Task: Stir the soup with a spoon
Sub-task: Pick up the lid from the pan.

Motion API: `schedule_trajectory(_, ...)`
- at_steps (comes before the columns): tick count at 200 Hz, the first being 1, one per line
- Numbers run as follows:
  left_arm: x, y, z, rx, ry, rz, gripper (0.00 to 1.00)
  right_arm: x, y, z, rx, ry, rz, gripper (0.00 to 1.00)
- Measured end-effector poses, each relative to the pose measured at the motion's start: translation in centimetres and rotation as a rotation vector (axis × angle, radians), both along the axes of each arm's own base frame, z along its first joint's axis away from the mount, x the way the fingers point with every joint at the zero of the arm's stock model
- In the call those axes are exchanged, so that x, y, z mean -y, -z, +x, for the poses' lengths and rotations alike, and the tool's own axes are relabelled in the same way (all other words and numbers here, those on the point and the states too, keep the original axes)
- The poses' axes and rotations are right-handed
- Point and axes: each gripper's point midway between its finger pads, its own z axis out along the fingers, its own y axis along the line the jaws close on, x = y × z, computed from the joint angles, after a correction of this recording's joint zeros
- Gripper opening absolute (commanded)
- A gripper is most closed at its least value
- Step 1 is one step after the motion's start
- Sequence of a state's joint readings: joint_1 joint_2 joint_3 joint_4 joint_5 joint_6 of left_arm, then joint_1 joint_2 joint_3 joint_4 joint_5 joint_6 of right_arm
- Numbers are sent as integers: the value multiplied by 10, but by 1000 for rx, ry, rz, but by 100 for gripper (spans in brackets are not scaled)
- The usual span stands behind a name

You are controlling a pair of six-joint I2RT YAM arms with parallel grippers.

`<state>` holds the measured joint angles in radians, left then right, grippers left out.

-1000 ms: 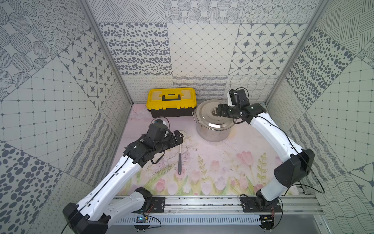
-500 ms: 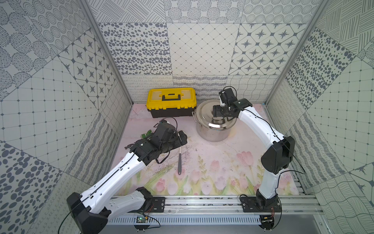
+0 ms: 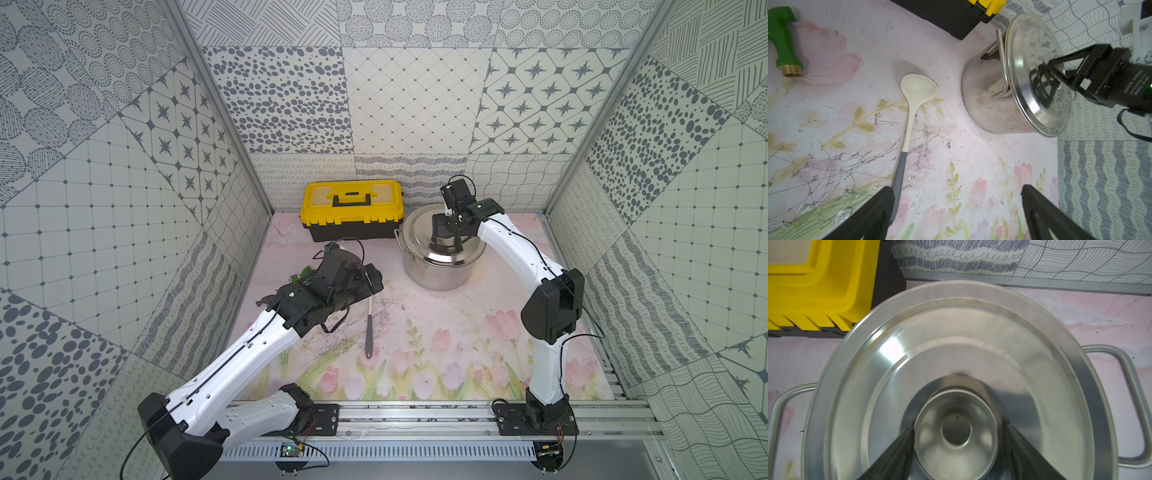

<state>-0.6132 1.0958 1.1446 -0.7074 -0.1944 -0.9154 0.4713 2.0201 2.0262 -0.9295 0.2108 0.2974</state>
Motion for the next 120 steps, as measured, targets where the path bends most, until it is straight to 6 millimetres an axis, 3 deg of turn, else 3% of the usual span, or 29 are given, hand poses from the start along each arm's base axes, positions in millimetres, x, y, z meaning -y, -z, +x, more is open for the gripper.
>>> schedule_trajectory(52, 0, 0, 2, -1, -2, 5, 100, -3, 0, 6, 3, 0, 2, 57)
schedule_trajectory(92, 0, 2, 5, 1, -11, 17, 99, -3, 0, 6, 2, 1, 1, 56)
schedule_trajectory(120, 1, 4, 7, -3, -12, 20, 99, -3, 0, 6, 2, 1, 0, 34)
